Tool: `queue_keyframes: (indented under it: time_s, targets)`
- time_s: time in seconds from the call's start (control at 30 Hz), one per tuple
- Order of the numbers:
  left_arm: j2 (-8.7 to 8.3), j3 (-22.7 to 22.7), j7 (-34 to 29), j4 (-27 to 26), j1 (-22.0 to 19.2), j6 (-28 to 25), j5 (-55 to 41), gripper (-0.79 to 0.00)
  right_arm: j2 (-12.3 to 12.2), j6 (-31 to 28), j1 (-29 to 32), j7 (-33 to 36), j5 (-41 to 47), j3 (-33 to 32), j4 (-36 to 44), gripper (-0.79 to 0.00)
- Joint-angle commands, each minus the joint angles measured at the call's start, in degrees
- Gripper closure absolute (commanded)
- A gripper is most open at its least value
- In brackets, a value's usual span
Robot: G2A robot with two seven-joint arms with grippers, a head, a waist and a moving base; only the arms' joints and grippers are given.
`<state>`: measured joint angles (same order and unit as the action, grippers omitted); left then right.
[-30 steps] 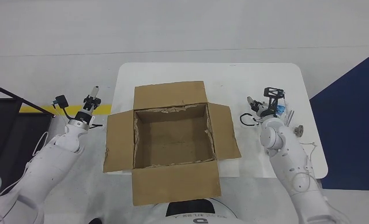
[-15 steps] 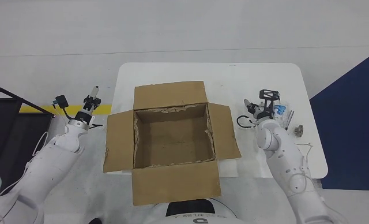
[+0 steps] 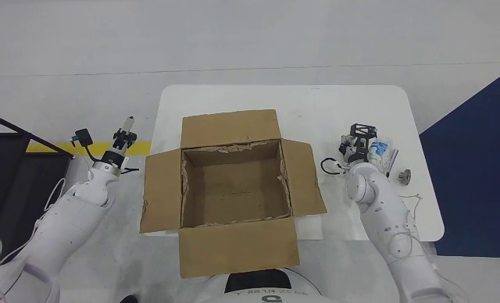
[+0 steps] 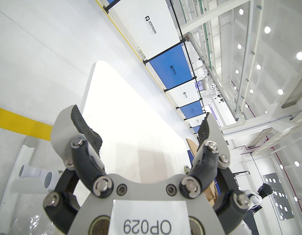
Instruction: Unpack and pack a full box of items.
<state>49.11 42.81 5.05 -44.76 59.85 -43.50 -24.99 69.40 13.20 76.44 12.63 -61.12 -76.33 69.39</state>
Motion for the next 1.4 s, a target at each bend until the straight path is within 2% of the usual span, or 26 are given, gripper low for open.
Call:
queue_keyframes:
  time_s: [0.0, 0.07, 0.1, 0.17, 0.2, 0.23, 0.27, 0.37, 0.43, 0.53, 0.67, 0.8, 1.03, 1.1, 1.13, 1.27, 1.37]
  targets:
    - [0.00, 0.0, 0.0, 0.0, 0.0, 0.0, 0.0, -0.785, 0.1, 1.3, -0.3, 0.6, -0.9, 0.4, -0.6, -0.120]
    - [0.00, 0.0, 0.0, 0.0, 0.0, 0.0, 0.0, -0.785, 0.3, 1.9, -0.6, 0.9, -1.2, 0.6, -0.8, -0.095]
    - [0.00, 0.0, 0.0, 0.0, 0.0, 0.0, 0.0, -0.785, 0.3, 2.1, -0.7, 0.9, -1.3, 0.7, -0.8, 0.000]
    - [0.00, 0.0, 0.0, 0.0, 0.0, 0.0, 0.0, -0.785, 0.4, 2.4, -0.6, 0.4, -1.2, 0.6, -0.4, 0.000]
    - [0.00, 0.0, 0.0, 0.0, 0.0, 0.0, 0.0, -0.785, 0.5, 2.2, -0.4, 0.0, -0.8, 0.4, 0.1, -0.071]
    - [0.00, 0.0, 0.0, 0.0, 0.0, 0.0, 0.0, -0.785, 0.5, 2.2, -0.2, -0.5, -0.3, 0.0, 0.7, -0.231]
    - [0.00, 0.0, 0.0, 0.0, 0.0, 0.0, 0.0, -0.785, 0.5, 2.2, 0.1, -1.1, 0.1, -0.4, 1.2, -0.277]
    - [0.00, 0.0, 0.0, 0.0, 0.0, 0.0, 0.0, -0.785, 0.5, 1.6, 0.3, -1.0, 0.2, -1.0, 2.3, -0.277]
    - [0.00, 0.0, 0.0, 0.0, 0.0, 0.0, 0.0, -0.785, 0.5, 1.7, -0.2, -0.4, 0.3, -1.2, 2.4, -0.332]
    - [0.00, 0.0, 0.0, 0.0, 0.0, 0.0, 0.0, -0.785, 0.8, 4.0, -1.2, -0.8, 1.0, -1.4, 2.0, -0.336]
    - [0.00, 0.0, 0.0, 0.0, 0.0, 0.0, 0.0, -0.785, 0.9, 3.4, -1.2, -2.4, 0.6, -1.7, 2.8, -0.345]
    - [0.00, 0.0, 0.0, 0.0, 0.0, 0.0, 0.0, -0.785, 0.9, 4.0, -1.7, -0.2, -1.0, -1.8, 3.0, -0.366]
    - [0.00, 0.0, 0.0, 0.0, 0.0, 0.0, 0.0, -0.785, 1.3, 3.1, -6.3, 0.7, -0.5, -1.6, -0.2, -0.391]
    - [0.00, 0.0, 0.0, 0.0, 0.0, 0.0, 0.0, -0.785, 1.5, 3.9, -8.2, 0.2, -0.4, -1.7, -2.5, -0.597]
    - [0.00, 0.0, 0.0, 0.0, 0.0, 0.0, 0.0, -0.785, 1.7, 4.3, -9.1, 0.3, -0.4, -1.3, -3.8, -0.616]
    - [0.00, 0.0, 0.0, 0.0, 0.0, 0.0, 0.0, -0.785, 2.3, 5.5, -11.8, 0.0, -1.0, 0.3, -8.3, -0.508]
    - [0.00, 0.0, 0.0, 0.0, 0.0, 0.0, 0.0, -0.785, 2.9, 7.0, -14.4, -0.2, -1.5, 1.4, -11.9, -0.520]
